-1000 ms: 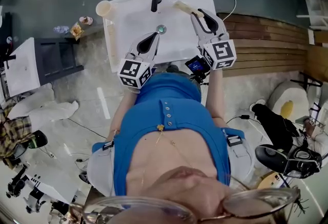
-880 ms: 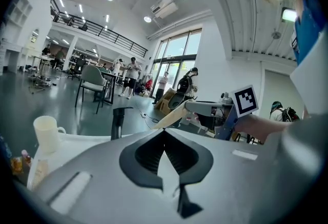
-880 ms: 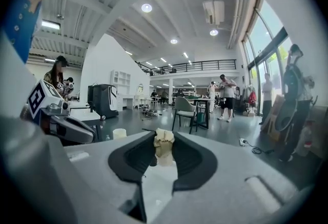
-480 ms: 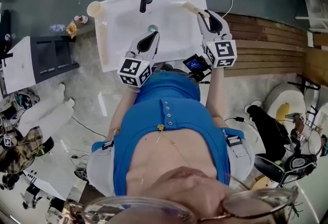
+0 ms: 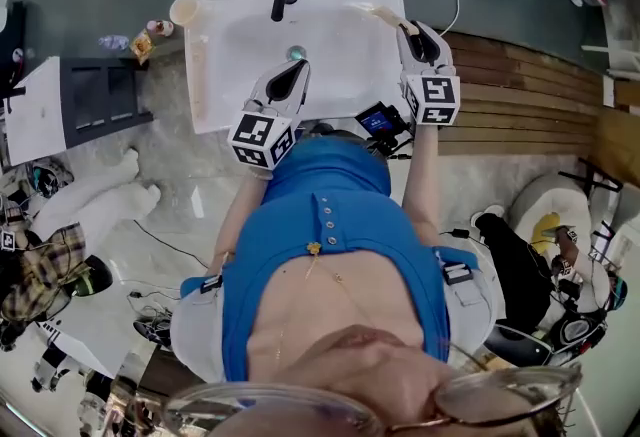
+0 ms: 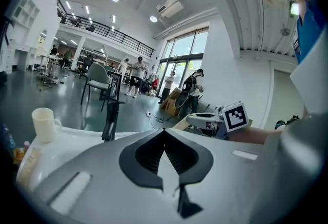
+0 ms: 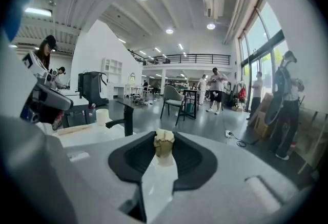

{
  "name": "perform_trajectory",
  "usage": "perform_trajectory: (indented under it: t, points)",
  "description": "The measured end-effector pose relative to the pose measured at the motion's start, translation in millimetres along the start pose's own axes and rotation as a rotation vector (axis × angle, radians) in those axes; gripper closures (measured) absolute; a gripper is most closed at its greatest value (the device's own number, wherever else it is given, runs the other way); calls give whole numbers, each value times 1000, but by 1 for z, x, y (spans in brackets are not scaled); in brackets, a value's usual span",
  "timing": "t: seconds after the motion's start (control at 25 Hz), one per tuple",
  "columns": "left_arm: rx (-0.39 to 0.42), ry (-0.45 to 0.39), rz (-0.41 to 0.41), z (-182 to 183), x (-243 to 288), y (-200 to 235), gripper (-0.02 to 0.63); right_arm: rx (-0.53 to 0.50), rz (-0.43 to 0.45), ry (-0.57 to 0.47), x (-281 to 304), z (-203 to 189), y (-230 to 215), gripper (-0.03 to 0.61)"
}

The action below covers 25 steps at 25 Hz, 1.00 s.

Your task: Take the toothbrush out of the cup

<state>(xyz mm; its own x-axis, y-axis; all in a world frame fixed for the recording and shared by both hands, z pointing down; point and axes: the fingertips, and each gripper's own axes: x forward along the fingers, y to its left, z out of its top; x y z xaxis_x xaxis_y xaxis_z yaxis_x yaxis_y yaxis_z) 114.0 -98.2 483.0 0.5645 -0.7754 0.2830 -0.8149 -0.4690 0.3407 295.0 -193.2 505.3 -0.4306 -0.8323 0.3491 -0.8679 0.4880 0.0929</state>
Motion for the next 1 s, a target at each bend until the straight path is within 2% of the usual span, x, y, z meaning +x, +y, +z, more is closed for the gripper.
perform_trajectory:
  t: [0.36,1.0]
  points:
    - [0,9,12,-3,1,0,612,29,-74,14,8,-33,-18,480]
    - [14,36,-21,-13,3,-11,612,55,-82,91,-9,-74,-10,479]
